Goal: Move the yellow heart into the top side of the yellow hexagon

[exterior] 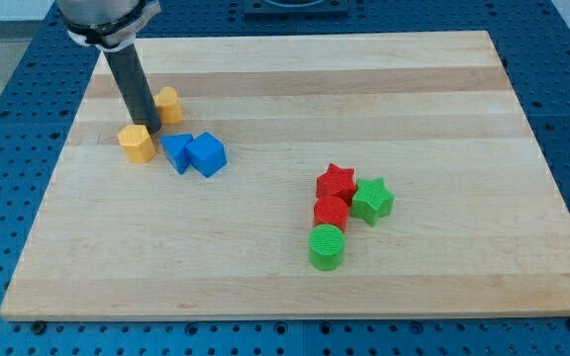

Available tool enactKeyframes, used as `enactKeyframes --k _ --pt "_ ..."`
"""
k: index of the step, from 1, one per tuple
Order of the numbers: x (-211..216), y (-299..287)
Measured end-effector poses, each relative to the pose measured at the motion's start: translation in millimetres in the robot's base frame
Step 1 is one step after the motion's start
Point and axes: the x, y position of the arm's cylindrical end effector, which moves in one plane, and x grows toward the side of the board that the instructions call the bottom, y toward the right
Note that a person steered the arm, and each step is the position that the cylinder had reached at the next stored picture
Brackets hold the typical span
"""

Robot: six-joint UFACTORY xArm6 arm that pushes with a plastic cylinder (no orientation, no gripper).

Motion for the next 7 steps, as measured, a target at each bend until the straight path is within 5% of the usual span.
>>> enactKeyframes --k 3,4,7 --pt "2.7 92.5" --pt "-30.7 104.4" --pt "-55.0 42.1"
